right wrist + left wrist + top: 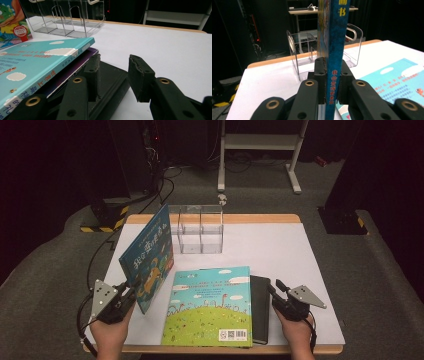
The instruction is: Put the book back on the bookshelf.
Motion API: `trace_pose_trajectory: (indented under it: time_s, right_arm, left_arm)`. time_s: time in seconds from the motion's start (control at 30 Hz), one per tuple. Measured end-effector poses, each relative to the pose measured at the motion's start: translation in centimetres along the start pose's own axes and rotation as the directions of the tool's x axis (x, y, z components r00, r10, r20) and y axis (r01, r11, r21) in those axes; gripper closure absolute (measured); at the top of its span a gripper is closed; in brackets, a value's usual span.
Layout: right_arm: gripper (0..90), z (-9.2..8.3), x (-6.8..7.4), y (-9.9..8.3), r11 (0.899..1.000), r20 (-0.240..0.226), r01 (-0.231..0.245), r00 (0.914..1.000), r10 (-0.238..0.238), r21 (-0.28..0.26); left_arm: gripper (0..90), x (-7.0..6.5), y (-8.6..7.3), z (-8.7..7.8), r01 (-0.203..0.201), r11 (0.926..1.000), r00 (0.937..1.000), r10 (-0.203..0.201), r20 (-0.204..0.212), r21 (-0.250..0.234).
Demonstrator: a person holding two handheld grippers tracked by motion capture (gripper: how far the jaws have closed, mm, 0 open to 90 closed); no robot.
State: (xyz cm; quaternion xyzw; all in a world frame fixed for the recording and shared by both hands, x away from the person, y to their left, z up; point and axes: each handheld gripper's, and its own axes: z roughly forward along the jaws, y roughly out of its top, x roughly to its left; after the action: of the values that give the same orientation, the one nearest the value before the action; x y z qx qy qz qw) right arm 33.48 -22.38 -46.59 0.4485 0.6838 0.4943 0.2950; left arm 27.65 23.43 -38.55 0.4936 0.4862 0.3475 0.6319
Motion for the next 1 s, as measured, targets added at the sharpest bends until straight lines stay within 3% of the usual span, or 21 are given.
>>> trace_pose_trajectory:
  time_s: [0.2,0.43,0.63,0.77,0.83,1.0]
  right_arm:
    - [61.7,0.0,0.0,-0.1,1.0,-0.002,-0.002,1.0,0.002,0.004]
    - [61.6,0.2,0.1,-0.2,1.0,-0.004,-0.001,1.0,0.001,0.015]
    - [61.4,0.2,0.1,-0.3,1.0,-0.004,-0.004,1.0,0.004,0.017]
    - [61.4,0.2,0.2,-0.3,1.0,-0.003,-0.006,1.0,0.007,0.021]
    - [61.4,0.3,0.2,-0.3,1.0,-0.003,-0.006,1.0,0.006,0.022]
    - [61.4,0.4,0.2,-0.4,1.0,-0.005,-0.006,1.0,0.006,0.027]
  left_arm:
    - [81.4,0.6,-0.3,-0.5,0.0,1.0,0.9999,0.0,0.012,-0.002]
    - [80.9,2.1,0.0,-0.7,0.074,0.9973,0.9973,-0.074,0.001,0.004]
    - [75.7,2.6,0.5,-0.5,0.108,0.9941,0.9942,-0.108,-0.004,0.009]
    - [73.4,2.7,0.8,-0.1,0.091,0.9958,0.9956,-0.091,-0.021,0.005]
    - [72.0,2.7,1.2,0.2,0.059,0.9983,0.998,-0.059,-0.023,0.0]
    - [68.9,2.6,2.3,0.7,0.042,0.9991,0.9991,-0.042,0.012,0.012]
